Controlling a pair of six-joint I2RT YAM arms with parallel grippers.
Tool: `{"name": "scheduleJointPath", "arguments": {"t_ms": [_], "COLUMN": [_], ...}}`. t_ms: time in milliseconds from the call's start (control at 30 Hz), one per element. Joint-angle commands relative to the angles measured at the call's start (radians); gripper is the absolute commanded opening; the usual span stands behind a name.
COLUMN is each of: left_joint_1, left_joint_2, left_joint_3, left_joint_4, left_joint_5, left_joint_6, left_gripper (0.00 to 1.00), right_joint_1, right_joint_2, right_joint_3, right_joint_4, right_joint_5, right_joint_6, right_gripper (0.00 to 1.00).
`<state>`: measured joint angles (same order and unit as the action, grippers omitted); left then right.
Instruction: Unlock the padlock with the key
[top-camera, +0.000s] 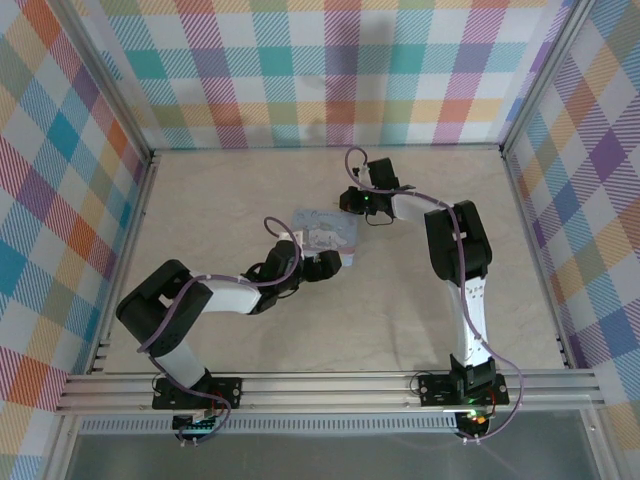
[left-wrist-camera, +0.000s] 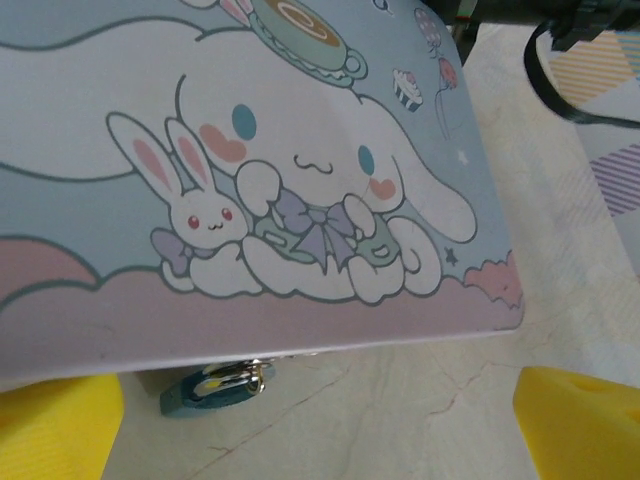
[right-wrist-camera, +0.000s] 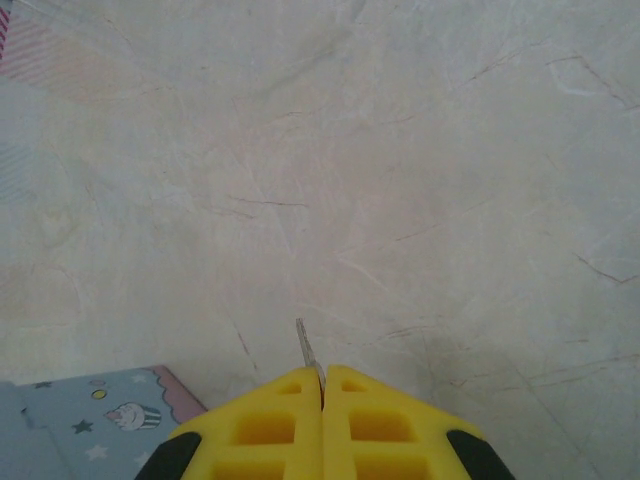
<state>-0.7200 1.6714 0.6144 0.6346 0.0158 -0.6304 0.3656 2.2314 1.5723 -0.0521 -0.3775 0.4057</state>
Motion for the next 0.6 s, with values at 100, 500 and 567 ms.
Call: {"name": "scheduleJointPath", "arguments": {"t_ms": [100, 500, 567], "left_joint_1": [-0.016, -0.055, -0.056], "left_joint_2": [0.054, 0.138, 0.144], "left_joint_3": [-0.023, -0.009, -0.003], "left_joint_4": [0.122, 0.233, 0.233], "left_joint_5": [-0.016, 0.027, 0.026], "left_joint_6": [0.095, 0.232, 0.252], "left_gripper": [0.99, 0.99, 1.00], "right_joint_1": [-0.002, 0.004, 0.008], "right_joint_2": [-0.056, -0.058, -0.062], "right_joint_3": [-0.024, -0.050, -0.053], "right_joint_4": [0.030, 0.061, 0.066], "right_joint_5": [-0.029, -0.045, -0.042], "right_joint_6": [-0.021, -0.009, -0.010], "right_gripper": [0.00, 0.00, 0.00]}}
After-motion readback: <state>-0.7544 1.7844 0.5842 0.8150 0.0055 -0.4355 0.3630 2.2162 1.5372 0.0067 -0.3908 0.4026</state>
